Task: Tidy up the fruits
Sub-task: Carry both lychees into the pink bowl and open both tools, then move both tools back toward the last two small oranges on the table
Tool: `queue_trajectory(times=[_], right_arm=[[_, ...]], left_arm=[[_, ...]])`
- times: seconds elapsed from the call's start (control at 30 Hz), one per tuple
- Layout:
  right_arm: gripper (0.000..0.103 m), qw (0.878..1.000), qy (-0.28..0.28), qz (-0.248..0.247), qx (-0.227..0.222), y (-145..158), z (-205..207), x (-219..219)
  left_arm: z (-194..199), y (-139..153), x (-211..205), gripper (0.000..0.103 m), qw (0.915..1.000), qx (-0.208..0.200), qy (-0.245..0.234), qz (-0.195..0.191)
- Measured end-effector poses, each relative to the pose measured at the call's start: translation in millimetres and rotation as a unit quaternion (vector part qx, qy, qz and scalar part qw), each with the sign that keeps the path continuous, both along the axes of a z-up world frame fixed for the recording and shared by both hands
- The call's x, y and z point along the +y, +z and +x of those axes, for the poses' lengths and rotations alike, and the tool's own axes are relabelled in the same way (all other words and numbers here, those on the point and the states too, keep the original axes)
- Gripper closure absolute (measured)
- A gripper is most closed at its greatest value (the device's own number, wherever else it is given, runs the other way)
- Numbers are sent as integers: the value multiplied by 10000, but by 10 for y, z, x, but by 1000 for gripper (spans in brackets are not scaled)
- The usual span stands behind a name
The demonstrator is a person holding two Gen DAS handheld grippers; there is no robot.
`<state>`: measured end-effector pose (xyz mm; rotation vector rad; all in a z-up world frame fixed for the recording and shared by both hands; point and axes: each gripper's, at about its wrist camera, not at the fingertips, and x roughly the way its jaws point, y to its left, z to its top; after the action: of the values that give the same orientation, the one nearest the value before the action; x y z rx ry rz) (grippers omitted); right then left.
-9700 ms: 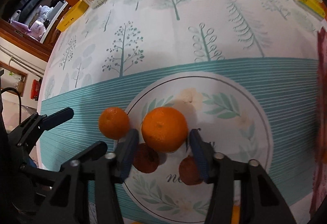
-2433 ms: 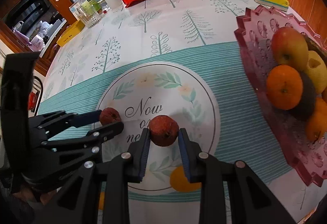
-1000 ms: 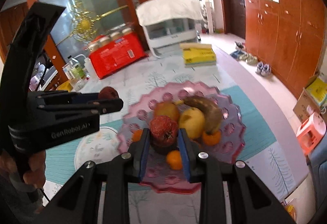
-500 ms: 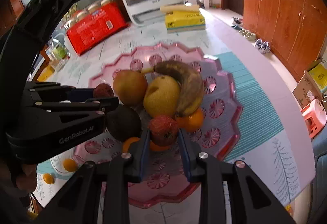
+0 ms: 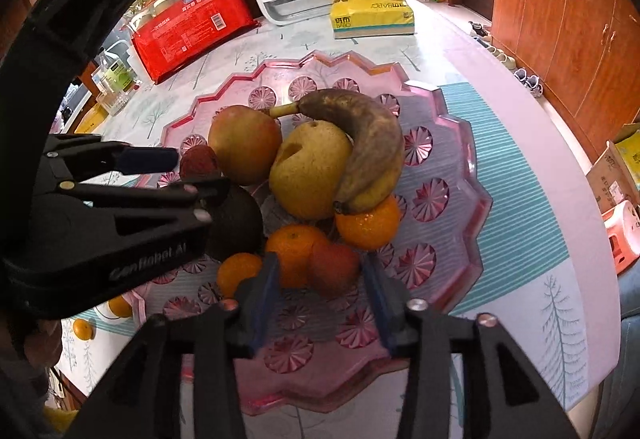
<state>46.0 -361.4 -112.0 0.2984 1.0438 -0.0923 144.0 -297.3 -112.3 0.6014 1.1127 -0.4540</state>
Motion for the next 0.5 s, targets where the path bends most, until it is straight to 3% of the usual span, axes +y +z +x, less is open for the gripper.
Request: queue_trajectory(times=[0.27,0.5], right_arm=[[51,9999,98,22,-108,59,-66,21],[51,9997,13,-164,-187,184,-158,80]], left_arm=[[-73,45,74,19,9999,-66,74,-25],[-143,211,216,16,9994,-120,39,-331]])
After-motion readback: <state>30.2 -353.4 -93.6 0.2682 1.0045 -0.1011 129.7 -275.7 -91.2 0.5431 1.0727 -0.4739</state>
